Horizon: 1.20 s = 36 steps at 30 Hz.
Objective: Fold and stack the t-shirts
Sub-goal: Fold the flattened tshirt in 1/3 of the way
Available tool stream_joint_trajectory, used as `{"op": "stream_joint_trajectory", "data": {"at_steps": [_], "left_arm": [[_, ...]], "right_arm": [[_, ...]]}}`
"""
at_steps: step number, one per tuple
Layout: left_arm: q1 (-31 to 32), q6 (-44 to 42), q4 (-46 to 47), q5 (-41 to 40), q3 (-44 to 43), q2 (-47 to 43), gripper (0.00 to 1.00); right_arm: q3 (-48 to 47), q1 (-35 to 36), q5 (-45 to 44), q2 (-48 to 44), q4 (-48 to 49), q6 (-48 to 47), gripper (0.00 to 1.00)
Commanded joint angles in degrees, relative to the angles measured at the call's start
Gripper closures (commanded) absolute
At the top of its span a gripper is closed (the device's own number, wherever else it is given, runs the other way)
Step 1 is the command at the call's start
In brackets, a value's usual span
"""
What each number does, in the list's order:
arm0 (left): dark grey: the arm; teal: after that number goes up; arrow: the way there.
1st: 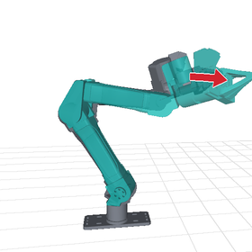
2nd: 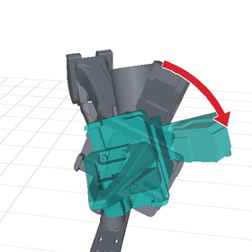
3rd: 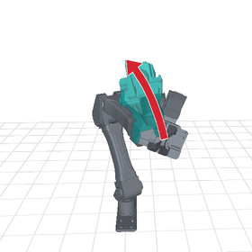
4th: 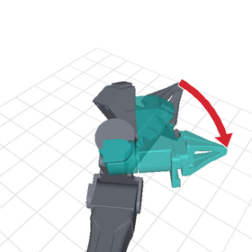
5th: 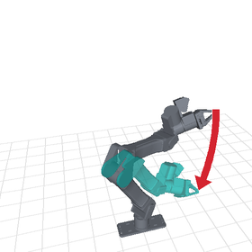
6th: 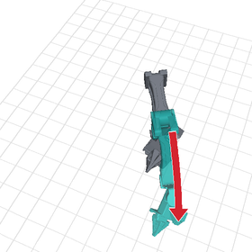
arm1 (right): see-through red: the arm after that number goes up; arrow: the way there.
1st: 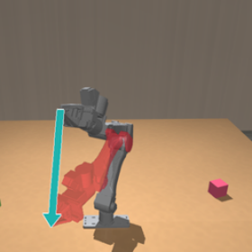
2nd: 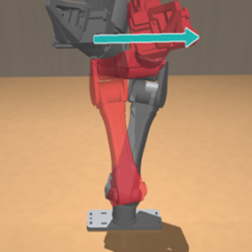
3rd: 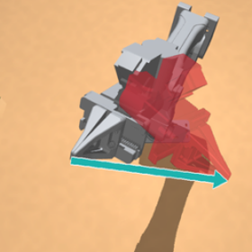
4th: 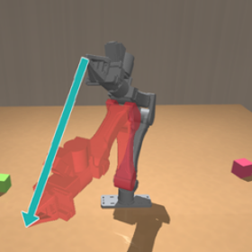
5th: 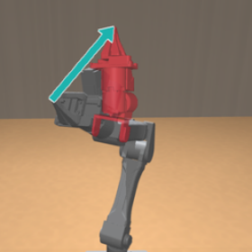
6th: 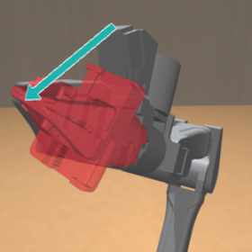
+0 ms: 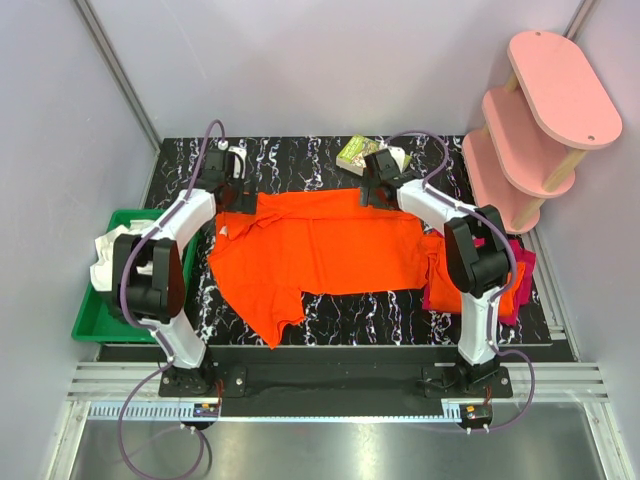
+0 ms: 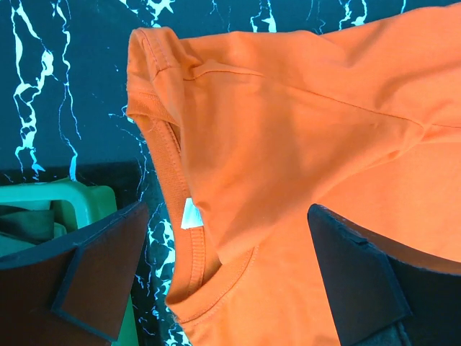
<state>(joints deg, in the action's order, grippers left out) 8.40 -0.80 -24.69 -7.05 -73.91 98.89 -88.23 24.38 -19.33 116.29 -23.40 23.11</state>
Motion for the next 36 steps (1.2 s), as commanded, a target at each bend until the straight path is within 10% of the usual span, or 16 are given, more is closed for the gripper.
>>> {"op": "stream_joint_trajectory", "data": {"at_steps": [1,7,22,36], "left_arm": [[-0.2,0.4,1.6,1.9,-1.4,1.6,0.02],[-0.2,0.1,0.6,1.3,-5.4,5.7,0.06],[-4.8,-0.5,-3.5,0.3,-20.0,20.6,0.44],[-5.9,-2.5,-7.7,0.3,-25.8,28.1,0.55]], "right_arm": [[-2.6,0.4,0.7,0.5,1.5,-1.1,0.25],[-5.6,2.1,5.5,1.1,1.6,-2.2,0.41],[-17.4,16.7,13.2,8.1,1.1,-3.4,0.41],[-32.1,23.0,19.2,19.7,-3.1,-1.6,0.45]]}}
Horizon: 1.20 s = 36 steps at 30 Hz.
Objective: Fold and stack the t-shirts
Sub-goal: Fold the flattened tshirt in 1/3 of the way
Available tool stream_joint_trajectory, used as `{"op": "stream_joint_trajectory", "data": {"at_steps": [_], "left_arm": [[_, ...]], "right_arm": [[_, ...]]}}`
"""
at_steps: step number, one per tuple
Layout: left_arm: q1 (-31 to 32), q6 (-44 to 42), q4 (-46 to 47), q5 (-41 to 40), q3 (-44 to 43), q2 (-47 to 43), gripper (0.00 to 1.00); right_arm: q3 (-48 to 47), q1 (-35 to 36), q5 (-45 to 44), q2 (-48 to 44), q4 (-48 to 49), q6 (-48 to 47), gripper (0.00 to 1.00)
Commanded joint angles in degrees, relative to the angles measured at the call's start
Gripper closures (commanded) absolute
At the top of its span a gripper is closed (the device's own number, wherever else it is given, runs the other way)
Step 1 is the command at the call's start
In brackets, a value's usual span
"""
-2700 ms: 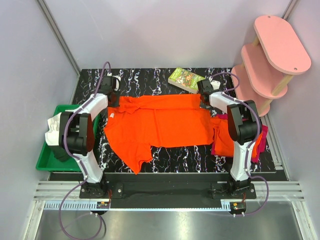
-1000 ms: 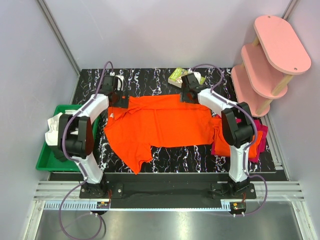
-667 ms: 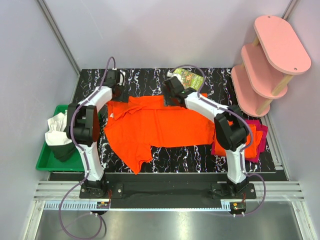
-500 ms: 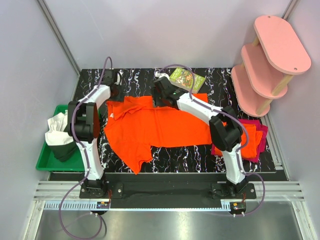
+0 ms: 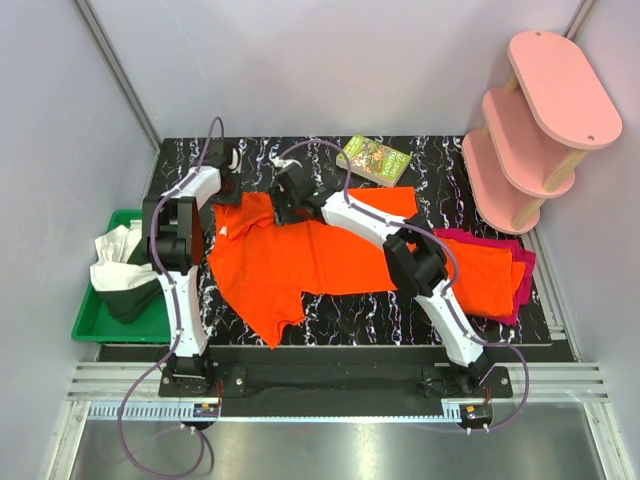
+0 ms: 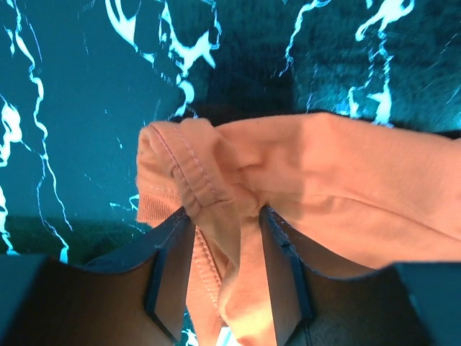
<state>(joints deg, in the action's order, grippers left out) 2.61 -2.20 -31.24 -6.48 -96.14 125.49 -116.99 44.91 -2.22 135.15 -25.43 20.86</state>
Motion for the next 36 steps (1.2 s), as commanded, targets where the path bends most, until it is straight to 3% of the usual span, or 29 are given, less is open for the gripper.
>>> {"op": "stream_joint_trajectory", "data": {"at_steps": [1,24,36], "left_arm": [[-0.1,-1.1,-1.4,-0.3,-4.0,1.9,0.55],[-0.1,-1.1,-3.0,1.6,-3.9,2.3,0.54],[-0.1,-1.5,-3.0,2.3,-3.1,2.4,0.53]], "right_arm": [[-3.4,2.6,2.1,1.2,-1.1,0.8,0.45],[-19.9,3.8,2.5,15.0,-5.4,2.7,0.43],[-25.8,3.8,-3.0,18.6,-5.0,5.5,0.44]]}}
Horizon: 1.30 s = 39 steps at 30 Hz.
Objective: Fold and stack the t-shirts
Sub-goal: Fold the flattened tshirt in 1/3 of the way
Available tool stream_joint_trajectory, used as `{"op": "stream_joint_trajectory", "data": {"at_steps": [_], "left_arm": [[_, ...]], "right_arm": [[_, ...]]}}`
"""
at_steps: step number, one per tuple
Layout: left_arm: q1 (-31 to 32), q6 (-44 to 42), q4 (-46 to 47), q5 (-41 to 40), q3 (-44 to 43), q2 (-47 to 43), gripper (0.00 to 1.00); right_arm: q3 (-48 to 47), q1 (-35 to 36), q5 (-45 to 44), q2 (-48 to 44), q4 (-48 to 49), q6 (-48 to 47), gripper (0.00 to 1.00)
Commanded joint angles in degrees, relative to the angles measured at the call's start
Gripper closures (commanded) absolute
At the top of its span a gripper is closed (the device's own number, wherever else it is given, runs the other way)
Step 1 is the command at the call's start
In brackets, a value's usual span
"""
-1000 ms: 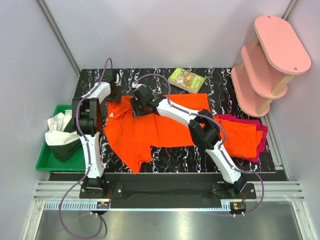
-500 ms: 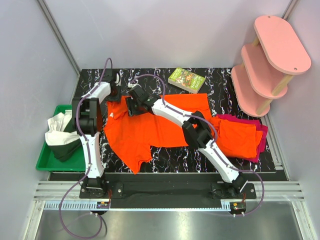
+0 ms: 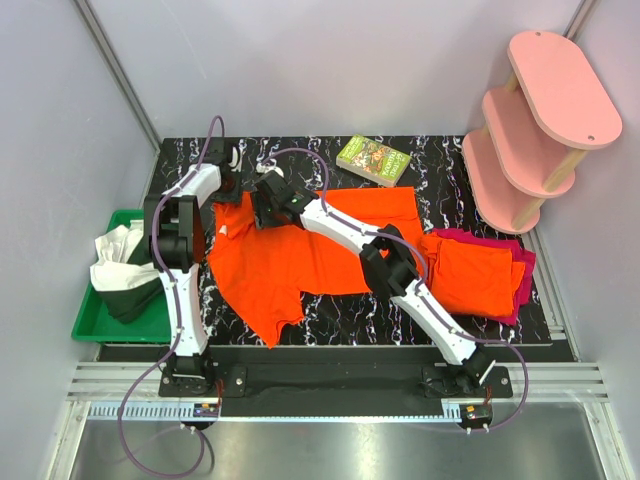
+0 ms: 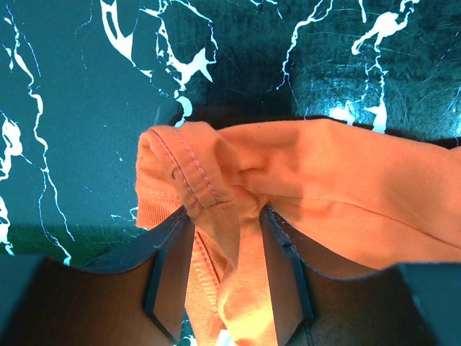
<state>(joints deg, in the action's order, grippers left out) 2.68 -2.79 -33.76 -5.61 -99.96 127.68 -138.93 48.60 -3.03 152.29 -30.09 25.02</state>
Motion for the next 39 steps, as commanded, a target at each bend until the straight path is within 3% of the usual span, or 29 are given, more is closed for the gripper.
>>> {"op": "stream_joint_trajectory", "data": {"at_steps": [1,7,14,26,39], "left_arm": [[-0.1,-0.9,-0.6,1.6,0.8,0.1,0.53],[-0.1,-1.1,-0.8,1.9,0.6,0.4,0.53],[-0.1,-1.3,-1.0,2.3,0.2,0.6,0.53],[-0.1,-1.3,-1.3,2.4,0.0,0.9,0.54],[-0.1,-1.1,-1.9,2.4,-0.6,1.4,0.56]], "right_arm": [[-4.5,0.1,-2.2,1.7,-0.3,1.4,0.44],[-4.8,0.1,-2.5,3.0,-0.3,2.4,0.48],[-4.7,0.0,-4.6,3.5,-0.4,2.8,0.59],[-2.4,0.1,-5.9,0.6,0.1,3.3,0.98],[4.4,1.4,-8.5,-6.1,2.0,0.9,1.0]]}}
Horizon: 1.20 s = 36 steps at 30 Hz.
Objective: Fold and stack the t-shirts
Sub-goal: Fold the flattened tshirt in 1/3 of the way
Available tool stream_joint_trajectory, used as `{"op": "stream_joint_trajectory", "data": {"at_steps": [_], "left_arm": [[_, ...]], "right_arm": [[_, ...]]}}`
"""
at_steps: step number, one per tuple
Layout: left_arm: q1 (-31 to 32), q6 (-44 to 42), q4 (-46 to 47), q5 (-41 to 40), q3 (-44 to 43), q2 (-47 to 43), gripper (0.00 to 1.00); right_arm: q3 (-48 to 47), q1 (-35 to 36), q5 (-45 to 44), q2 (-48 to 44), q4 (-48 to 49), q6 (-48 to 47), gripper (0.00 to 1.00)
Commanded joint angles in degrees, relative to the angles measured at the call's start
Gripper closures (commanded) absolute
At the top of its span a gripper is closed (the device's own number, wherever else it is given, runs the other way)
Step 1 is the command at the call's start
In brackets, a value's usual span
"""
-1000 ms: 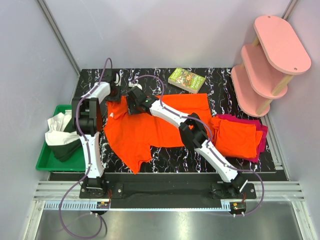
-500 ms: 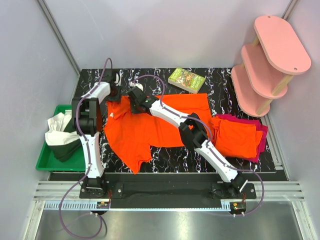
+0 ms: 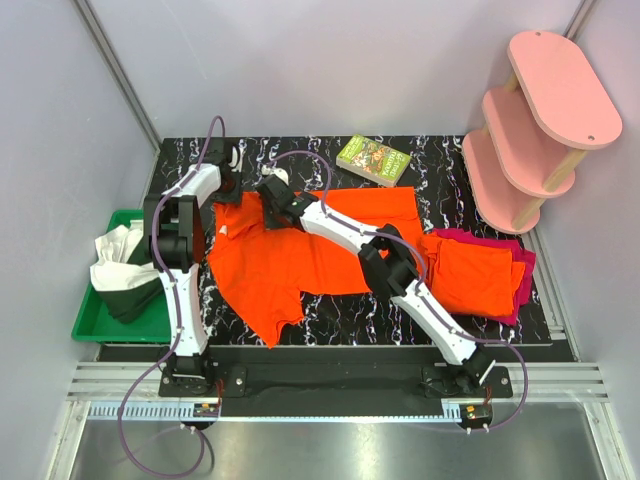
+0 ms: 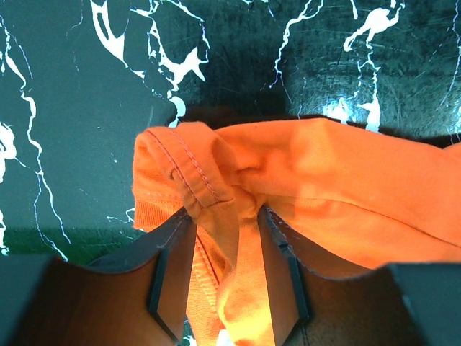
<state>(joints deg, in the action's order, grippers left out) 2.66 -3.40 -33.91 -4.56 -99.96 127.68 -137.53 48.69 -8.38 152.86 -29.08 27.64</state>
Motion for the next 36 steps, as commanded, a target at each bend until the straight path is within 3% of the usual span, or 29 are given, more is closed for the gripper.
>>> {"op": "stream_joint_trajectory", "data": {"at_steps": [1,17,30,36], "left_arm": [[-0.1,-0.4,-1.8,1.4,-0.6,1.4,0.56],[-0.1,-0.2,-2.9,1.6,-1.6,2.7,0.57],[-0.1,-0.1,-3.1,1.7,-1.6,3.1,0.57],[-0.1,-0.1,-3.4,1.7,-1.9,3.4,0.57]], "right_arm": [[3.8,1.5,-3.1,-7.3,1.3,-1.9,1.0],[13.5,3.9,-2.8,-14.8,4.1,-0.6,1.0],[29.1,4.4,-4.1,-22.6,10.2,1.1,1.0],[30.7,4.8,-4.0,-24.8,11.2,1.5,1.0]]}}
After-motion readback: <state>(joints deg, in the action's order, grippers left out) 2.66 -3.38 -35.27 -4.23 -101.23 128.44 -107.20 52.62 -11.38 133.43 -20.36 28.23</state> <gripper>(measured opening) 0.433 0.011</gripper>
